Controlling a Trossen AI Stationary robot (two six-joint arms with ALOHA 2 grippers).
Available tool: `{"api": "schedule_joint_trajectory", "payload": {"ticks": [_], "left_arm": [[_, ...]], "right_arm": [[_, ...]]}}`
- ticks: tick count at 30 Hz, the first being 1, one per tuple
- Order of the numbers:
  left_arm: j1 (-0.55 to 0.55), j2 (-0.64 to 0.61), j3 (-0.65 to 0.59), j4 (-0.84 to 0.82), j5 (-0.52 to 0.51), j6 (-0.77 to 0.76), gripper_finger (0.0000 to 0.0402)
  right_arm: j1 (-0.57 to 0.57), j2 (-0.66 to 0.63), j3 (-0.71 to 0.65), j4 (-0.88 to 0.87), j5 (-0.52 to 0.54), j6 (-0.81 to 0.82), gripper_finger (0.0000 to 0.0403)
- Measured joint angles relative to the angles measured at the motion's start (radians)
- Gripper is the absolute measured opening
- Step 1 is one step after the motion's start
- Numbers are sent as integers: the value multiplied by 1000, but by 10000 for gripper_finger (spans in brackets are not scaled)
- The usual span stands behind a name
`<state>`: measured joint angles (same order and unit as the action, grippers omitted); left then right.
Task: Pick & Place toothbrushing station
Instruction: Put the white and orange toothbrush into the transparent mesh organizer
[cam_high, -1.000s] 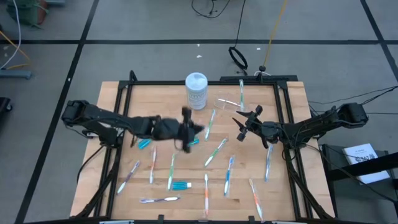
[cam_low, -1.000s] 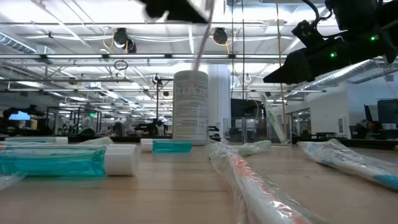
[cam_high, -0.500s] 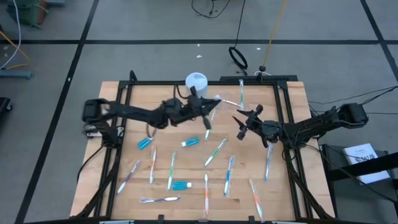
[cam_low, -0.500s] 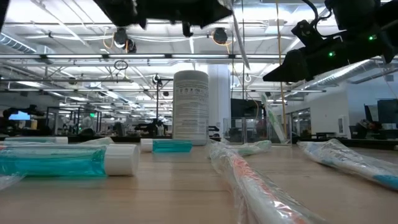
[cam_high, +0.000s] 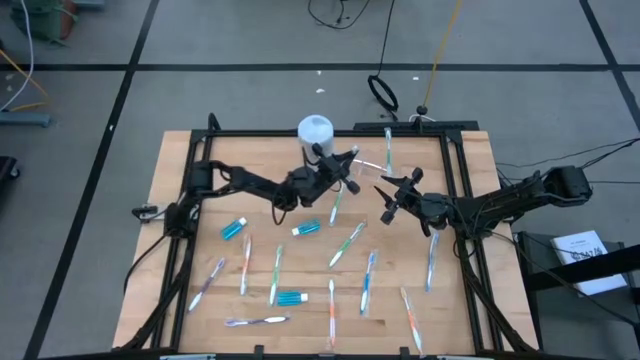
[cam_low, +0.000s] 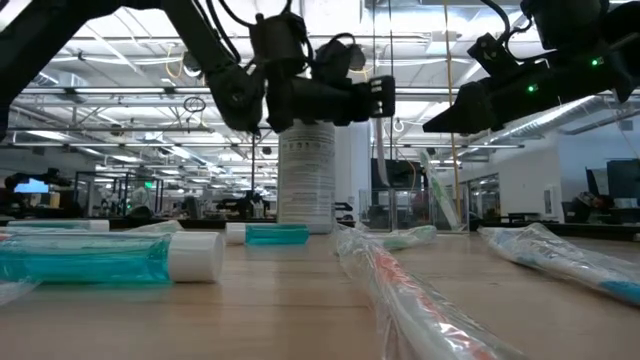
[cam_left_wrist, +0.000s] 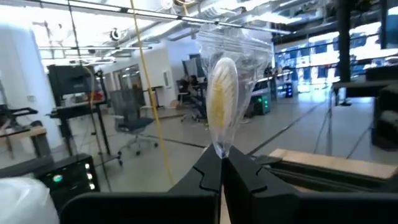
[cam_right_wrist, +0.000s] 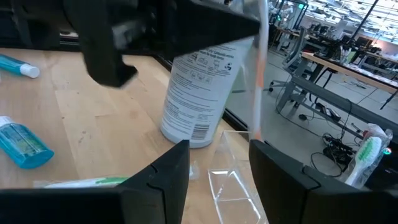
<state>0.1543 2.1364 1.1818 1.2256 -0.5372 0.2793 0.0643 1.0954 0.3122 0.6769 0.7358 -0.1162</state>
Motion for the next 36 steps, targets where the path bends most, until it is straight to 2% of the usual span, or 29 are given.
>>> {"api": "schedule_joint_trajectory", "payload": {"ticks": [6, 11, 18, 28, 32, 36], "left_arm": [[3, 4, 6, -120, -73, -19, 6], [17, 3, 6, -215, -35, -80, 8], [50, 3, 6, -216, -43, -83, 41], [80, 3, 6, -361, 60, -254, 115], [75, -25, 6, -458, 62, -239, 153], [59, -102, 6, -629, 75, -225, 189]], "right_arm": [[0, 0, 0, -1, 0, 0, 157], [0, 0, 0, -6, -3, 0, 157], [0, 0, 0, -7, -4, 0, 157], [1, 0, 0, -17, -4, 0, 157], [1, 0, 0, -27, -4, 0, 157], [1, 0, 0, -32, -4, 6, 157]]}}
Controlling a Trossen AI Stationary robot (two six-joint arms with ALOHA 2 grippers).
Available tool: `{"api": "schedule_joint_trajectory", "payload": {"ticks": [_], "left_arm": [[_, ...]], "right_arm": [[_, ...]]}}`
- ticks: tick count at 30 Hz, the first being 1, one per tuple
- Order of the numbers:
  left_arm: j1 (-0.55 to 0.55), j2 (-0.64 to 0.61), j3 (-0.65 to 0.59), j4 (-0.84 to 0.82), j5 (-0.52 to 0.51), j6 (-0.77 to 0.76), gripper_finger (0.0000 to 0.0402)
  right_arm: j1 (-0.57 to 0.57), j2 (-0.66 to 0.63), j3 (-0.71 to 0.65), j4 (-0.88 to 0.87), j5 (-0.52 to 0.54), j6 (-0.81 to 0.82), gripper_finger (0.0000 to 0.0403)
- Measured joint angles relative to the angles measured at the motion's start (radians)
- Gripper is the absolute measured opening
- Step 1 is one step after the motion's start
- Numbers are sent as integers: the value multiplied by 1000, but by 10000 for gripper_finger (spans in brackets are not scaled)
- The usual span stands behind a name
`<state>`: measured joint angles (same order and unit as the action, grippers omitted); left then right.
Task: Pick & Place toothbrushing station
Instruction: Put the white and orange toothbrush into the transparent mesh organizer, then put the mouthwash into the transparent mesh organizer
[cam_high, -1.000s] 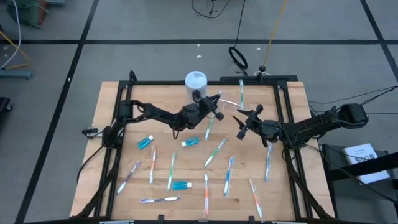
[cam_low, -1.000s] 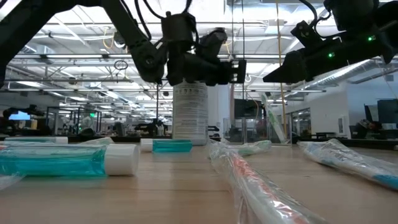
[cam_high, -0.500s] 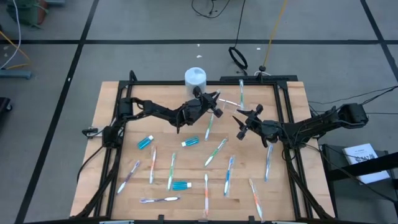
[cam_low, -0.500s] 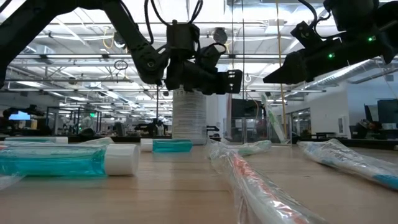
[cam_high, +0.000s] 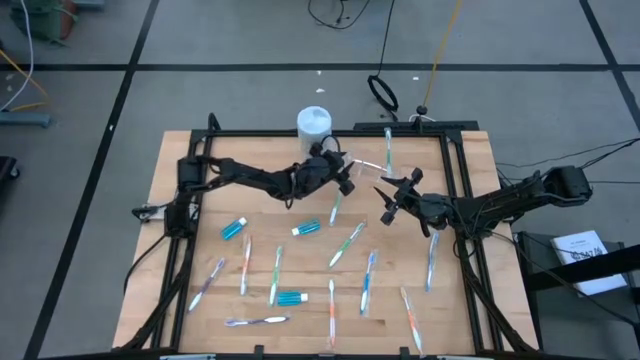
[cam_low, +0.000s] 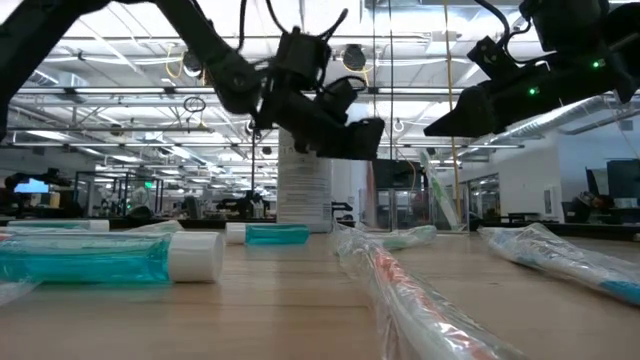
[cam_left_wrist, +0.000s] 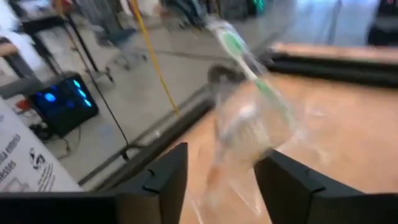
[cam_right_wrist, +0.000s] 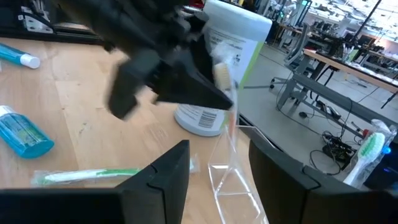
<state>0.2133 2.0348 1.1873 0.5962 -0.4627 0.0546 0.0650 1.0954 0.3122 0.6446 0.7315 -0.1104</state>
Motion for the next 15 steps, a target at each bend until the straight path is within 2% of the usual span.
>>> {"api": "schedule_joint_trajectory", "payload": {"ticks": [2, 7, 12, 15], "left_arm": [[-9, -43, 0, -106, 25, -41, 205], [-42, -157, 0, -365, 12, -60, 231], [-72, -261, 0, -635, 24, -59, 232], [-87, -314, 0, -827, 93, -63, 225]], "right_arm": [[0, 0, 0, -6, 0, 15, 157], [0, 0, 0, -10, -1, 32, 157], [1, 0, 0, -15, -3, 75, 157], [7, 0, 0, -34, -3, 78, 157]]}}
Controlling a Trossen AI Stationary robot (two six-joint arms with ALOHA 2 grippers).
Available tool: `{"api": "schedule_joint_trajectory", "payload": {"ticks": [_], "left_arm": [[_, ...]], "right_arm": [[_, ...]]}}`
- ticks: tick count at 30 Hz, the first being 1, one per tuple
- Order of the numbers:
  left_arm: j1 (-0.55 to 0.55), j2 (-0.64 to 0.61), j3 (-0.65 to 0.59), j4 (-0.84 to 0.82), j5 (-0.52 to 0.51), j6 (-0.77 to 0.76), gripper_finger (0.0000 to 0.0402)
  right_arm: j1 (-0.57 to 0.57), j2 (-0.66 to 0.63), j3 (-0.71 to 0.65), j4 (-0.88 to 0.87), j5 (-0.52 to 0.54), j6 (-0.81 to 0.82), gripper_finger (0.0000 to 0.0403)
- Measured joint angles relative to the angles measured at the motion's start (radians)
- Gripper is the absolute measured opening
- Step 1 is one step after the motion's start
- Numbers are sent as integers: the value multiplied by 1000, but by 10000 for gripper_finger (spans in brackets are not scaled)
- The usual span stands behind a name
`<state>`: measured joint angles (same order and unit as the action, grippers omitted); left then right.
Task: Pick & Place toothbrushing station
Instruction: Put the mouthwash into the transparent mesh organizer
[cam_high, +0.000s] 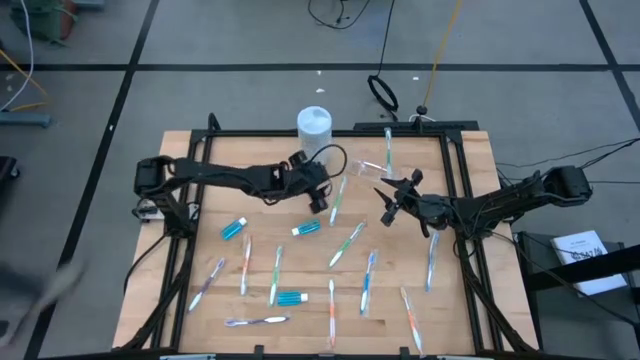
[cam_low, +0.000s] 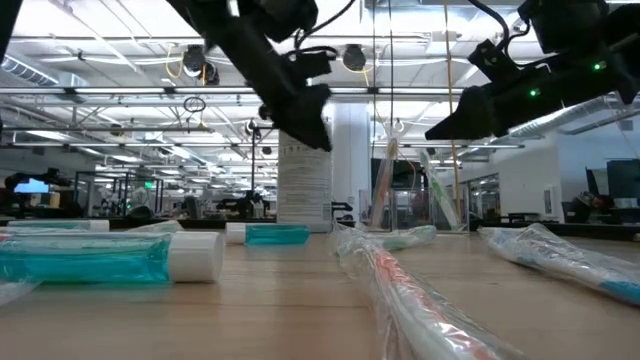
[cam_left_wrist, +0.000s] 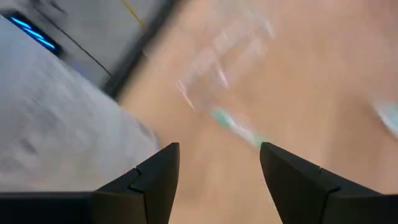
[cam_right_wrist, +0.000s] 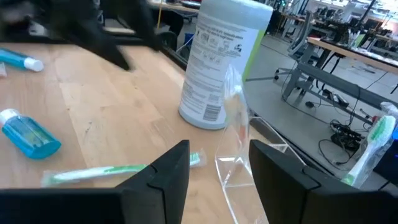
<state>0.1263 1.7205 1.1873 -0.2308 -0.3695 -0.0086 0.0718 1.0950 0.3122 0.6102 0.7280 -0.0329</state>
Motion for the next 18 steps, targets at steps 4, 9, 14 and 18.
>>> {"api": "schedule_joint_trajectory", "payload": {"ticks": [4, 9, 14, 18], "left_arm": [[-32, -14, 0, -202, 168, -91, 211], [-97, 9, -39, -270, 255, -182, 186], [-166, 6, -128, -266, 250, -227, 166], [-196, 4, -195, -209, 168, -263, 162]], "right_arm": [[10, 0, 0, -14, 0, 1, 157], [11, 0, 0, -12, -1, 28, 157], [12, 0, 0, -19, -1, 42, 157], [12, 0, 0, -20, -1, 56, 157]]}}
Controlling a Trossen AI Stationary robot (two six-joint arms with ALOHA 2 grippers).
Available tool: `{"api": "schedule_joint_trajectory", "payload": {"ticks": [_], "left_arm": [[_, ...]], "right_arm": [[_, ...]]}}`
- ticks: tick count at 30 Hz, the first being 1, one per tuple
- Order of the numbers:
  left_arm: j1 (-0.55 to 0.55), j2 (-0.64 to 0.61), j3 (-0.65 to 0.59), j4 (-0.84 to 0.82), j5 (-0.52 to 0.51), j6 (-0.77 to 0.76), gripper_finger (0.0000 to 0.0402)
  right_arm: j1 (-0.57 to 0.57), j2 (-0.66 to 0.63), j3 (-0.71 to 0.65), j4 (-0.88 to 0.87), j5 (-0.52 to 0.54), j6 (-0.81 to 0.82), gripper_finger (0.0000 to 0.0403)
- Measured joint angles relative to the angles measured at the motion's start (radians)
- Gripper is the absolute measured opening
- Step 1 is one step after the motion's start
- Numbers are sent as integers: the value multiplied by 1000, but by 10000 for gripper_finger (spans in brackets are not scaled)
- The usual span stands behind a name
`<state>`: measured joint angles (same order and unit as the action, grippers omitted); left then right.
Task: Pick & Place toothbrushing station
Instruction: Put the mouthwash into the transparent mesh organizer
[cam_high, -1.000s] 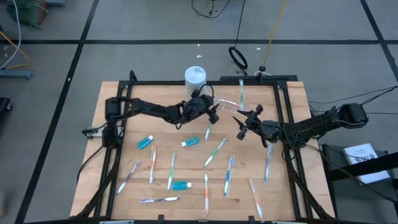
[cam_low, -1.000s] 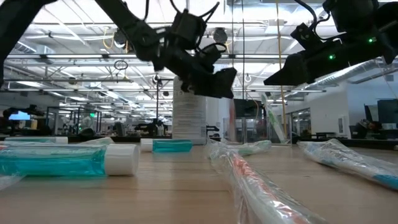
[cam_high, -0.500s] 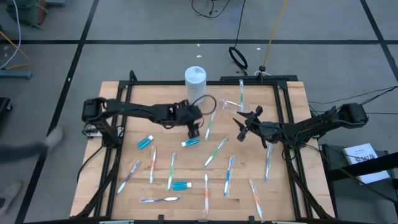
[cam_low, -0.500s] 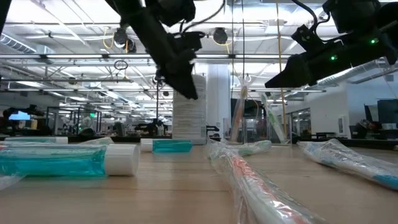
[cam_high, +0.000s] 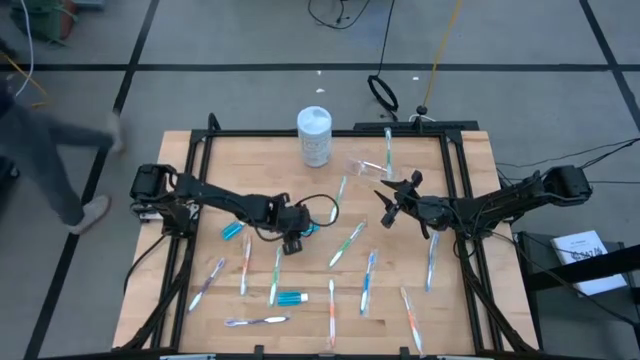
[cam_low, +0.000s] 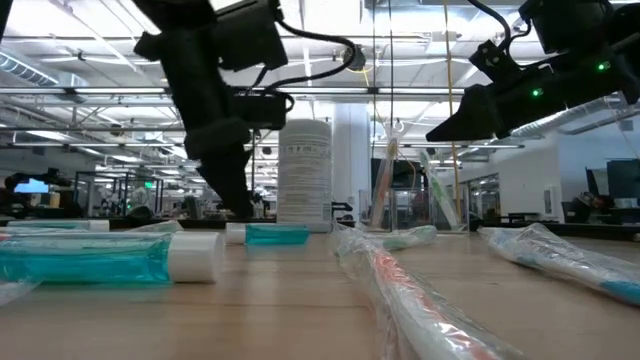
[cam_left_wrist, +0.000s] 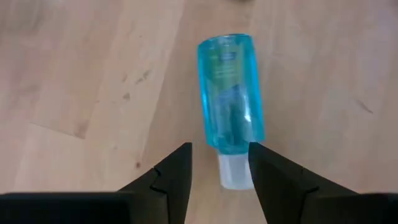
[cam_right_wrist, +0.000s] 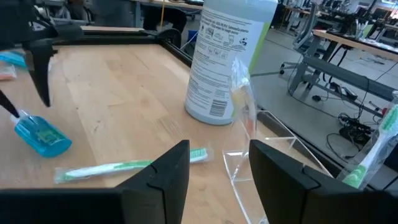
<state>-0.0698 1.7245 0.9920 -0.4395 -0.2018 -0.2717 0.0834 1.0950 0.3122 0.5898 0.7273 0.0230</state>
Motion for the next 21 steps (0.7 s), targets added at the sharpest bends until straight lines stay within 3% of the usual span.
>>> {"api": "schedule_joint_trajectory", "payload": {"ticks": [6, 12, 21], "left_arm": [[-5, 0, -94, 213, 72, -2, 161], [-5, -1, -136, 206, 89, 4, 161], [-1, 0, -146, 287, 77, 60, 136]], "right_arm": [[0, 0, 0, 3, 0, 17, 157], [0, 0, 0, 3, -2, 19, 157], [-5, 0, 0, 50, -200, 19, 157]]}}
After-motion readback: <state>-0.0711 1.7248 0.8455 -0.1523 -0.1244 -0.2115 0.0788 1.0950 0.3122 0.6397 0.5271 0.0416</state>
